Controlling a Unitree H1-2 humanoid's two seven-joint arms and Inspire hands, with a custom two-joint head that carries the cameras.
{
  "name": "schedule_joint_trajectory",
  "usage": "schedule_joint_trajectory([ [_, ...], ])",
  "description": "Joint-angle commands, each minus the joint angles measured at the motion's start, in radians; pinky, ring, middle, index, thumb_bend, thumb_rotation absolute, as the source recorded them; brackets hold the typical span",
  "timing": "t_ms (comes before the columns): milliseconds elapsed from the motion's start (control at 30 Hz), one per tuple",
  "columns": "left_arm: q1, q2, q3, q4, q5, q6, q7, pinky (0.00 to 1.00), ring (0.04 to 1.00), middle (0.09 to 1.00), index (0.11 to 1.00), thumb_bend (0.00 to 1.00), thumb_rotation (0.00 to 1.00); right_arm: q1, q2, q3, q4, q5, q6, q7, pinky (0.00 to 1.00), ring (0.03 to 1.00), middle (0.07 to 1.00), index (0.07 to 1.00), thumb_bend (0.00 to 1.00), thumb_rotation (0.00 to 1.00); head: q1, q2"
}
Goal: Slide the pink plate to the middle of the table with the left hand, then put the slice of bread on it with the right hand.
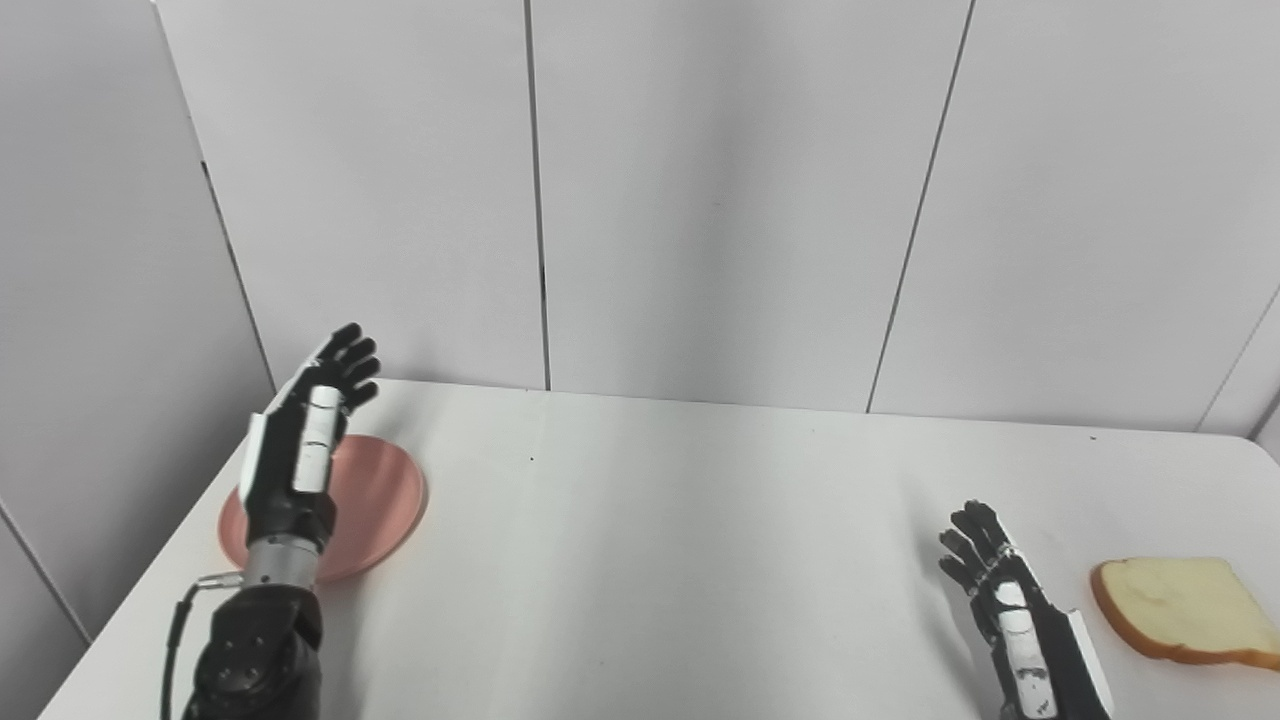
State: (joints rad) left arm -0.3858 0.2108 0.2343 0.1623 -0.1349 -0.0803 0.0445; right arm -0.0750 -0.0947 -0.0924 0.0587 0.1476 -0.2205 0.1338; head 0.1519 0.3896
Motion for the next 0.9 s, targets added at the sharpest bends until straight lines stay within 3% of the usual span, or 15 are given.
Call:
schedule_joint_trajectory([
  [0,-0.066,0.055,0.024,0.011,-0.016,-0.027,-0.008,0.85,0.863,0.854,0.81,0.83,0.91,0.107,0.059,0.021,0.106,0.011,-0.009,-0.009,0.9,0.898,0.913,0.907,0.86,0.91,0.001,0.0],
  [400,-0.157,0.19,0.121,0.267,-0.142,-0.125,-0.101,0.83,0.855,0.838,0.767,0.83,0.85,0.109,0.053,0.018,0.107,0.011,-0.011,-0.006,0.91,0.898,0.912,0.91,0.85,0.92,0.006,0.008],
  [567,-0.185,0.225,0.123,0.367,-0.134,-0.166,-0.103,0.8,0.834,0.82,0.749,0.85,0.82,0.109,0.053,0.017,0.109,0.012,-0.011,-0.006,0.91,0.901,0.912,0.908,0.85,0.92,0.006,0.012],
  [867,-0.213,0.268,0.111,0.584,-0.126,-0.312,-0.145,0.79,0.825,0.813,0.736,0.85,0.8,0.12,0.053,0.018,0.091,0.011,-0.005,-0.006,0.91,0.897,0.907,0.904,0.85,0.92,0.004,0.024],
])
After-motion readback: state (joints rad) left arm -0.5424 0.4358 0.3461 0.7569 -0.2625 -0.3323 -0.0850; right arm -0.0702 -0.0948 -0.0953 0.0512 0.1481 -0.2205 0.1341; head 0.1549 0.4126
